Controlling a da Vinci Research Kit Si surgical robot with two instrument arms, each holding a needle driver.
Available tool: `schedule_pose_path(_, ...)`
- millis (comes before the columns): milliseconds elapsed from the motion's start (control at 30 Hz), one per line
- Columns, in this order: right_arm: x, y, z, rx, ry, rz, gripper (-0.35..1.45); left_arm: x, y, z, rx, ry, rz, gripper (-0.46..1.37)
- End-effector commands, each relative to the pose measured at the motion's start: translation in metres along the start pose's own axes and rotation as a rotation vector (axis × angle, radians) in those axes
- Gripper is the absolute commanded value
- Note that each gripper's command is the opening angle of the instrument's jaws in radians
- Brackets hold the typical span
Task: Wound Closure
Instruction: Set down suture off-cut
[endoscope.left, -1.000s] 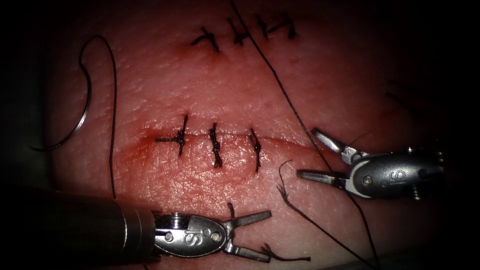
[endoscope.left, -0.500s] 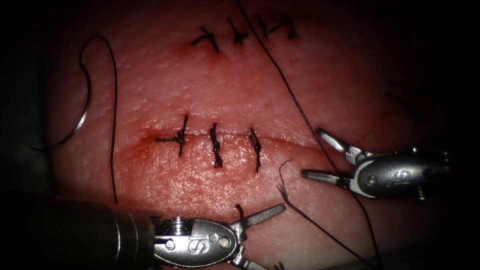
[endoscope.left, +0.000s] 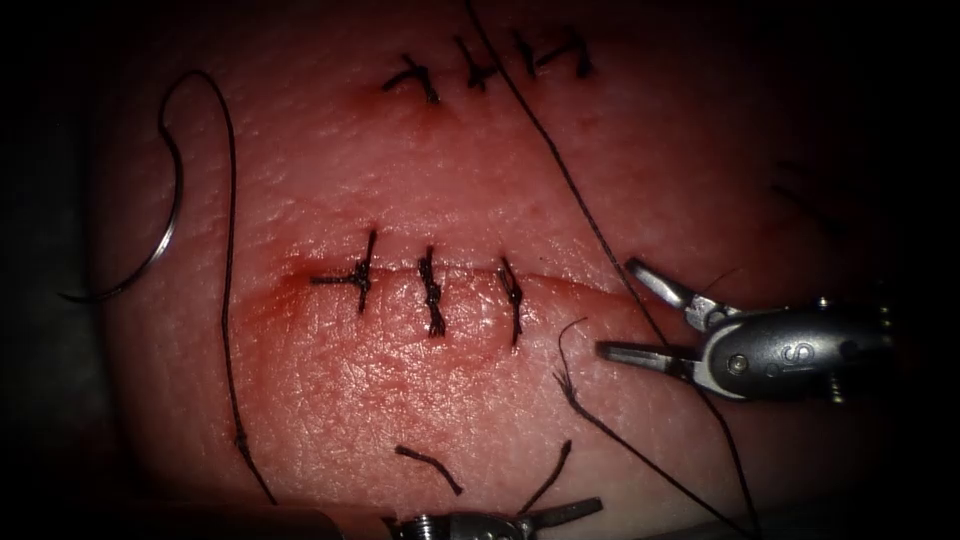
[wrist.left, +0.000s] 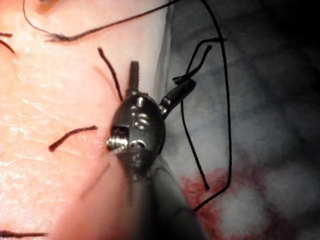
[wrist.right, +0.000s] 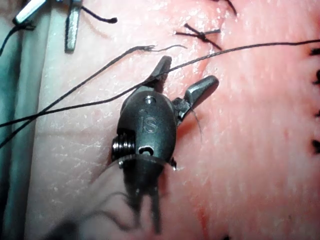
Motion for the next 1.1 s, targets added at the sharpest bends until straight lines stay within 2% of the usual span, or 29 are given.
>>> schedule_pose_path(33, 0.0, 0.0, 0.0, 0.006, -0.002, -0.001, 1.14, -0.0001, -0.0002, -0.0002, -0.037, 0.024, -0.015, 0.95)
schedule_pose_path(67, 0.0, -0.0001, 0.0, 0.006, -0.002, -0.001, 1.14, -0.0002, -0.0008, -0.0008, -0.063, 0.035, -0.016, 1.01)
schedule_pose_path(100, 0.0, -0.0001, 0.0001, 0.006, -0.002, -0.001, 1.13, -0.0003, -0.0012, -0.0012, -0.06, 0.038, -0.02, 0.99)
schedule_pose_path(133, 0.0, -0.0001, 0.0001, 0.006, -0.002, 0.0, 1.14, -0.0004, -0.0017, -0.0019, -0.036, 0.044, -0.036, 0.82)
schedule_pose_path(167, 0.0, -0.0001, 0.0001, 0.006, -0.002, 0.0, 1.14, -0.0005, -0.0021, -0.0026, 0.001, 0.053, -0.04, 0.47)
schedule_pose_path(200, 0.0, -0.0001, 0.0001, 0.006, -0.002, 0.0, 1.14, -0.0006, -0.0022, -0.0027, 0.009, 0.055, -0.046, 0.48)
schedule_pose_path(333, 0.0, -0.0001, 0.0002, 0.005, -0.003, 0.0, 1.13, -0.0018, -0.0025, -0.0051, 0.021, 0.036, -0.019, 0.2)
schedule_pose_path(400, 0.0001, 0.0, 0.0002, 0.004, -0.005, 0.001, 1.14, -0.003, -0.0018, -0.0066, 0.05, -0.068, 0.036, 0.13)
schedule_pose_path(467, 0.0002, 0.0, 0.0003, 0.004, -0.005, 0.001, 1.14, -0.0036, -0.0012, -0.0073, 0.055, -0.115, 0.065, 0.05)
schedule_pose_path(500, 0.0002, 0.0, 0.0004, 0.003, -0.006, 0.002, 1.14, -0.0042, -0.0004, -0.0083, 0.054, -0.167, 0.113, -0.03)
schedule_pose_path(533, 0.0003, 0.0, 0.0004, 0.001, -0.009, 0.002, 1.14, -0.0044, 0.0, -0.0088, 0.051, -0.19, 0.139, -0.02)
schedule_pose_path(633, 0.0003, 0.0, 0.0006, 0.001, -0.009, 0.003, 1.14, -0.0045, 0.0008, -0.0102, 0.033, -0.242, 0.212, 0.34)
schedule_pose_path(667, 0.0004, -0.0001, 0.0008, 0.001, -0.008, 0.004, 1.14, -0.0042, 0.0011, -0.0109, 0.031, -0.275, 0.253, 0.52)
schedule_pose_path(733, 0.0004, -0.0001, 0.001, 0.002, -0.007, 0.004, 1.15, -0.0037, 0.0013, -0.0115, 0.052, -0.302, 0.286, 0.58)
schedule_pose_path(800, 0.0004, -0.0001, 0.0012, 0.002, -0.006, 0.005, 1.16, -0.0024, 0.0015, -0.0121, 0.091, -0.323, 0.32, 0.63)
schedule_pose_path(867, 0.0005, -0.0001, 0.0014, 0.004, -0.007, 0.005, 1.16, -0.0005, 0.0016, -0.0124, 0.125, -0.313, 0.326, 0.7)
schedule_pose_path(933, 0.0005, -0.0002, 0.0016, 0.004, -0.006, 0.005, 1.17, 0.0016, 0.0018, -0.0125, 0.146, -0.308, 0.344, 0.73)
schedule_pose_path(1033, 0.0006, -0.0003, 0.0016, 0.007, -0.005, 0.005, 1.18, 0.0047, 0.0021, -0.0127, 0.166, -0.299, 0.347, 0.92)
schedule_pose_path(1100, 0.0005, -0.0004, 0.0016, 0.007, -0.004, 0.004, 1.18, 0.007, 0.0022, -0.0127, 0.181, -0.277, 0.359, 0.99)
